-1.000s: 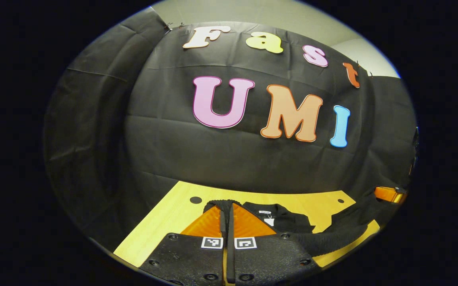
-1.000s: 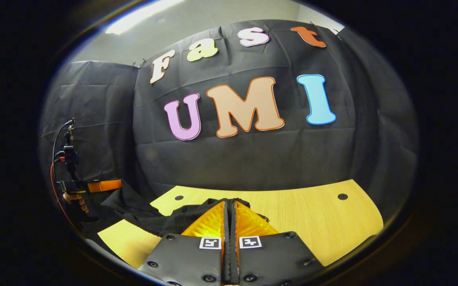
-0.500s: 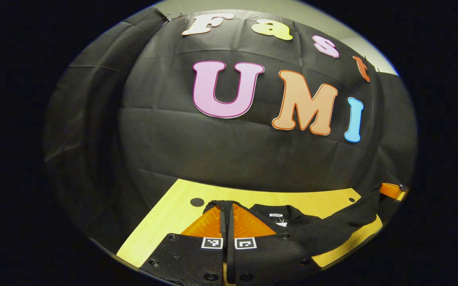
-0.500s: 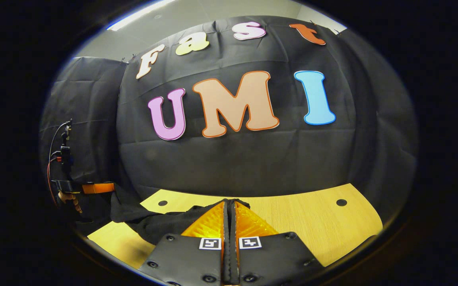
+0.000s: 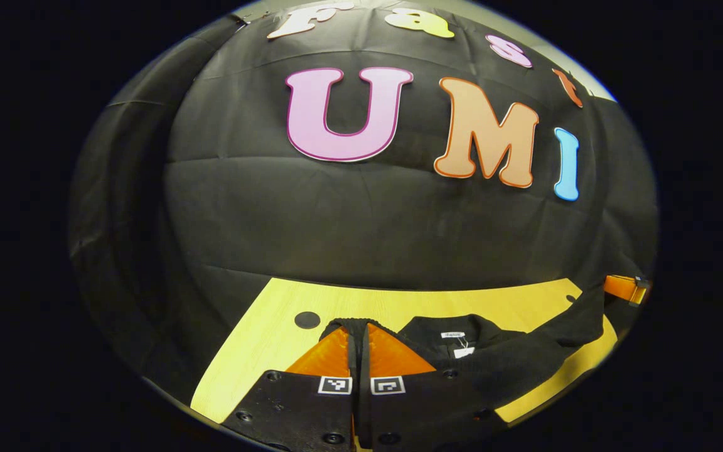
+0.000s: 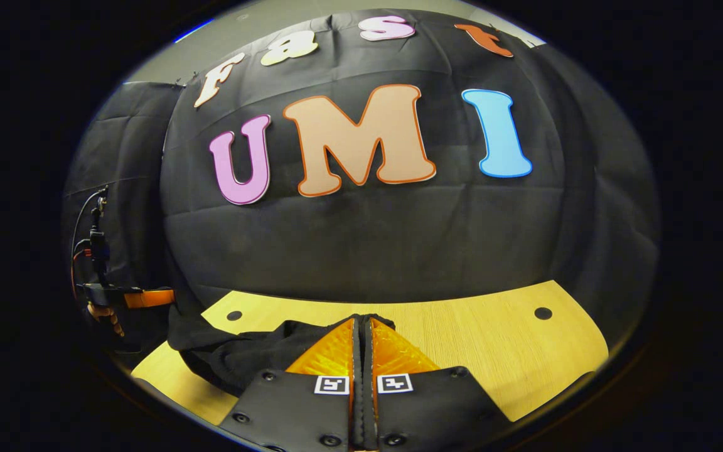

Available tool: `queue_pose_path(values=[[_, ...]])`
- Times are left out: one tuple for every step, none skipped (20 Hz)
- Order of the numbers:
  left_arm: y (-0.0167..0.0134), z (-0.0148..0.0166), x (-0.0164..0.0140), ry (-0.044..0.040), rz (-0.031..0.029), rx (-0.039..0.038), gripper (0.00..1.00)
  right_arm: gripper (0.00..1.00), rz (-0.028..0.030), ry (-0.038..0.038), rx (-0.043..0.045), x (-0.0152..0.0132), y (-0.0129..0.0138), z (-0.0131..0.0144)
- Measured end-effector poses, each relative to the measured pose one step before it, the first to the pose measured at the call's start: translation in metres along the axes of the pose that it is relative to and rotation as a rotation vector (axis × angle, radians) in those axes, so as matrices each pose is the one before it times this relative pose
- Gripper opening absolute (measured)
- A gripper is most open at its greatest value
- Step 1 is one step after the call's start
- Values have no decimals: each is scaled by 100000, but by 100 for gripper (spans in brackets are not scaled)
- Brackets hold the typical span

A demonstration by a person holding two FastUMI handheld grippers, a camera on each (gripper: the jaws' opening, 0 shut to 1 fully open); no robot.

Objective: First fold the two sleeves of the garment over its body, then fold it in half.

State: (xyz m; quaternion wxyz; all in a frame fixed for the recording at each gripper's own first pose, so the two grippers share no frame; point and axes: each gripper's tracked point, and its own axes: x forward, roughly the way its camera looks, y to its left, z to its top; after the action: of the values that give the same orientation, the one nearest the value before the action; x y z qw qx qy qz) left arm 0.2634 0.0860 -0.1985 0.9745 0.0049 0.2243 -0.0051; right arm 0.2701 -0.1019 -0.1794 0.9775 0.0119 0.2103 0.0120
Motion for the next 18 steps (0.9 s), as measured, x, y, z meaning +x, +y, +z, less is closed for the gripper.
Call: queue_pose_path(values=[[-5,-416,695,751,-197,789,0,2,-692,649,302,500,-75,-118],[150,-264,671,565,354,721,0,2,-1066,552,308,589,-93,-222],[542,-128,504,-474,2452,473,0,2,-1150,782,386,409,-153,-91],[1075,520,917,-2746,5302,814,0,2,-3735,406,364,655,-522,-117],[979,868,54,-4020,5127,821,1,34,-4730,-1277,-14,102,-678,336],[994,1564,-1148,-5931,3592,1166,49,66,-2543,-3193,-481,285,-288,558],[-899,1502,1689,-5312,-1812,-322,97,98,-1474,-3687,509,-501,114,1299],[-480,1781,-545,-4501,-2189,222,93,92,-746,-3612,130,-491,187,1066],[-131,1000,-882,-2676,-2004,746,94,98,-1231,-3225,-622,-487,19,900],[-144,544,-535,-1290,-1367,800,96,100,-1246,-2735,-855,-548,-85,608],[-204,313,-305,-884,-1394,-334,96,95,-1375,-1385,-441,-685,-33,516],[-249,382,-332,-401,-1759,-1313,96,98,-695,-991,-306,-620,168,330],[-394,308,-262,233,-1186,-1131,94,98,-576,-574,-73,-801,221,391],[-230,246,-435,376,-993,-917,96,95,-225,-363,40,-968,146,181],[11,313,-737,153,-435,-834,96,98,13,-1543,-228,-1079,249,586],[16,486,-762,-363,236,-1028,95,95,172,-1868,-862,-1202,104,713],[69,447,-1032,-1126,618,-1508,96,95,468,-2249,-1481,-1188,50,819],[47,606,-937,-1769,533,-1340,96,95,818,-2072,-1826,-1310,75,613]])
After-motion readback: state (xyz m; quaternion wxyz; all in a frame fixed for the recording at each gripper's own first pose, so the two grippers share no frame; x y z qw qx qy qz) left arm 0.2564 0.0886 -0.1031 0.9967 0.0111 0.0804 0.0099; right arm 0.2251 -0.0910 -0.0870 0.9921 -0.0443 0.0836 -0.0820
